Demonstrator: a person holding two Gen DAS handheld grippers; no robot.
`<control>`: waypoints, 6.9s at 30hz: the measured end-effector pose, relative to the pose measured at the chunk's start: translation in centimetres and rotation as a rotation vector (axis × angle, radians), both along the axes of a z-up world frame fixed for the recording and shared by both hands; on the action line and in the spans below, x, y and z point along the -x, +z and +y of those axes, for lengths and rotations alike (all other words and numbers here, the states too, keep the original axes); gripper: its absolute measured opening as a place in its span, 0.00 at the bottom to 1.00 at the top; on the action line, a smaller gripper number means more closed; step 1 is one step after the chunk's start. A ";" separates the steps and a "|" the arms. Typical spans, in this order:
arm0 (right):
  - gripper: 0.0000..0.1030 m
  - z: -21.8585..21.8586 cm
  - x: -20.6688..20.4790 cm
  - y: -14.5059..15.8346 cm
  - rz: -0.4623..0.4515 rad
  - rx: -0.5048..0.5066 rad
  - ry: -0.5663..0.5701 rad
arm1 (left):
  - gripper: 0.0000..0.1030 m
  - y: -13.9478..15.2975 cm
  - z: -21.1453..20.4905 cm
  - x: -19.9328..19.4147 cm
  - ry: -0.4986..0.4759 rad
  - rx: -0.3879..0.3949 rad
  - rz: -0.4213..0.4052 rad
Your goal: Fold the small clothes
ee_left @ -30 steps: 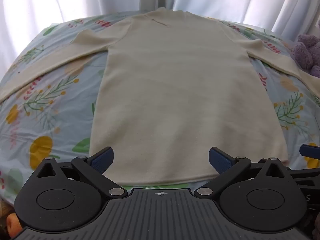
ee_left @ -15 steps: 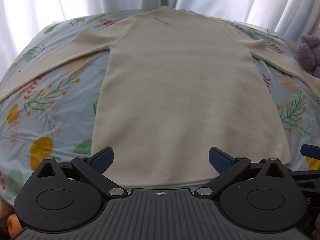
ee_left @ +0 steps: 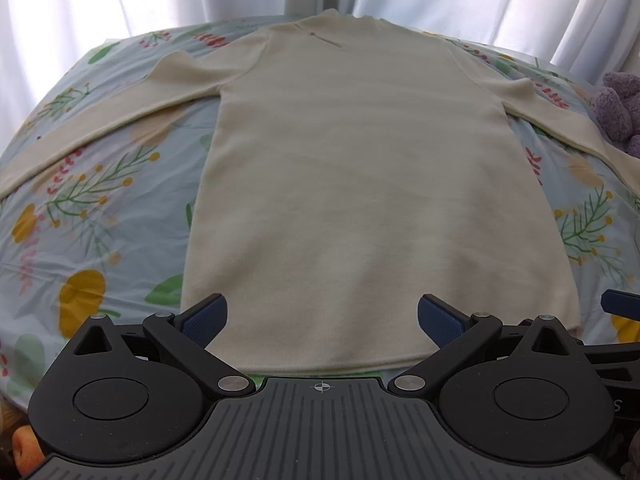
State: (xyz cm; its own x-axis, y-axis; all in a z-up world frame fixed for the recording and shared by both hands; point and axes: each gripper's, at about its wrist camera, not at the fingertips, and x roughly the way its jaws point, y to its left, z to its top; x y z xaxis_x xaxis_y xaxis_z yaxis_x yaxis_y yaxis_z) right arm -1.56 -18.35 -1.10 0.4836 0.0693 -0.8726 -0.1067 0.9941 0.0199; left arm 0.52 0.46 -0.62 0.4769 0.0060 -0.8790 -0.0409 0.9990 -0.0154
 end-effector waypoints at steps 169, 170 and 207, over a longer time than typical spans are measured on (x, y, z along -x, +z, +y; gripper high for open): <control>0.07 -1.0 -18.7 -5.0 -0.438 -0.003 0.329 | 1.00 -1.3 2.6 -18.3 0.055 0.524 -0.115; 0.07 -0.4 -18.4 -5.4 -0.409 -0.022 0.334 | 1.00 -1.5 2.5 -18.7 0.042 0.525 -0.115; 0.36 -10.0 -16.5 -3.7 -0.347 -0.285 -0.071 | 0.08 -3.7 4.2 -26.2 -0.032 0.621 -0.096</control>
State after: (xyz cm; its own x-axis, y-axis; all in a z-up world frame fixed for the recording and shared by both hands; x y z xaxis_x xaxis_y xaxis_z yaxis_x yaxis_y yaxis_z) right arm 14.94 -28.35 -4.78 0.7564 0.2389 -0.6089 -0.0869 0.9594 0.2685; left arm 26.75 4.62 -4.31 0.5455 -0.5073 -0.6671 0.0197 0.8035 -0.5950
